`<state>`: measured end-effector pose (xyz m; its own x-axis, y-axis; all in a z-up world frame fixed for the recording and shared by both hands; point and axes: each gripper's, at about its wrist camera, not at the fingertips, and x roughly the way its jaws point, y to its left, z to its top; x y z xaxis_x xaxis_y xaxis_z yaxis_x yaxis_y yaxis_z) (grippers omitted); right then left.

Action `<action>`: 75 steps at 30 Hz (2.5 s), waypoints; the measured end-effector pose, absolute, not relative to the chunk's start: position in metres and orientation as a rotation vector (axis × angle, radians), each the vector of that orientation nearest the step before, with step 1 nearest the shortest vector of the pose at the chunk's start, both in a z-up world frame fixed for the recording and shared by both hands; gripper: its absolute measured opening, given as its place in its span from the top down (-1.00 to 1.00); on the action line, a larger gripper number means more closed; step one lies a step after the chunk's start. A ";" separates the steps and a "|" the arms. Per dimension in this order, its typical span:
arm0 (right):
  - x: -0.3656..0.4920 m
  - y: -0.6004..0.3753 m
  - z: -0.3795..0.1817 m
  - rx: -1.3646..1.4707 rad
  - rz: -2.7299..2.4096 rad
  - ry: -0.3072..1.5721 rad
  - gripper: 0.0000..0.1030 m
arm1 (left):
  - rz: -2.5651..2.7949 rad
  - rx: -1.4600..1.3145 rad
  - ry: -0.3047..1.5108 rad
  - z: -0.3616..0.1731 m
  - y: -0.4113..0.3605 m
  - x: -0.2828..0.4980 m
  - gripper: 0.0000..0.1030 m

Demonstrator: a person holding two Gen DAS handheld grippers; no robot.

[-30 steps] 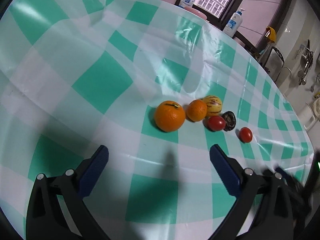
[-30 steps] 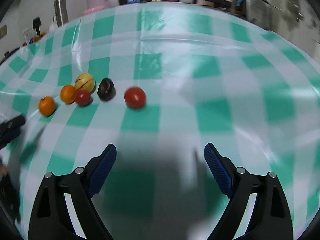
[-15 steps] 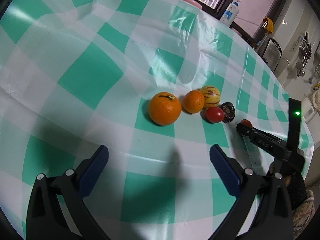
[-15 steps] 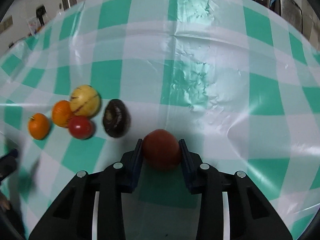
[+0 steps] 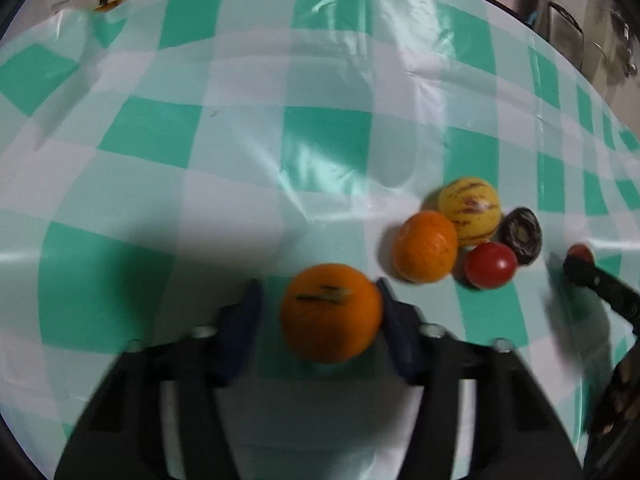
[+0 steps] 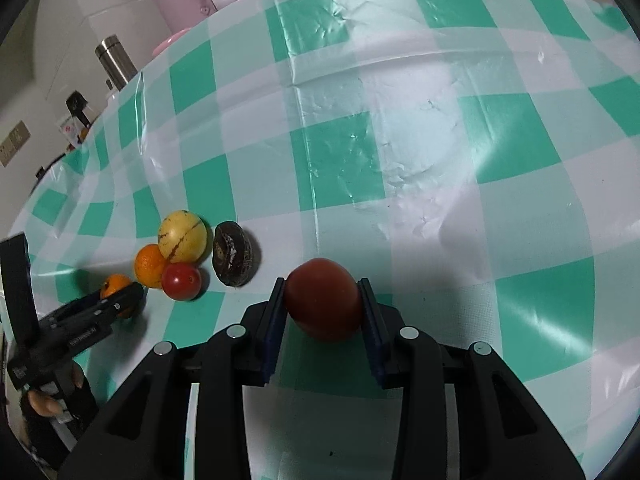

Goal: Organize fruits
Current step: 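Grasp an orange with the left tool while the right tool grasps a red tomato, then carry the orange with the left tool while the right tool carries the tomato to the box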

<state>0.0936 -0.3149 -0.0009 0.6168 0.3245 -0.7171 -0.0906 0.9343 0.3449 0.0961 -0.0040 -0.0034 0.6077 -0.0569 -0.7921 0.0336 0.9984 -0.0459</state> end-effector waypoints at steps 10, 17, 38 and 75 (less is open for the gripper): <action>0.090 -0.321 -0.007 0.348 0.260 0.868 0.31 | 0.001 0.047 0.830 0.001 -0.006 0.065 0.13; 0.082 -0.322 -0.002 0.349 0.199 0.844 0.31 | 0.005 0.048 0.807 0.010 -0.024 0.027 0.13; -0.139 -0.302 0.035 0.199 0.125 0.730 0.30 | -0.175 0.136 0.728 0.031 -0.075 -0.103 0.13; -0.314 -0.475 0.006 0.369 -0.180 0.644 0.30 | -0.488 0.506 0.634 0.040 -0.237 -0.220 0.13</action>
<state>-0.3139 -0.4748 0.0056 0.7869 -0.0502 -0.6150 0.2766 0.9197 0.2788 -0.2197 -0.2373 0.0400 0.7034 -0.2693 -0.6578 0.5669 0.7709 0.2905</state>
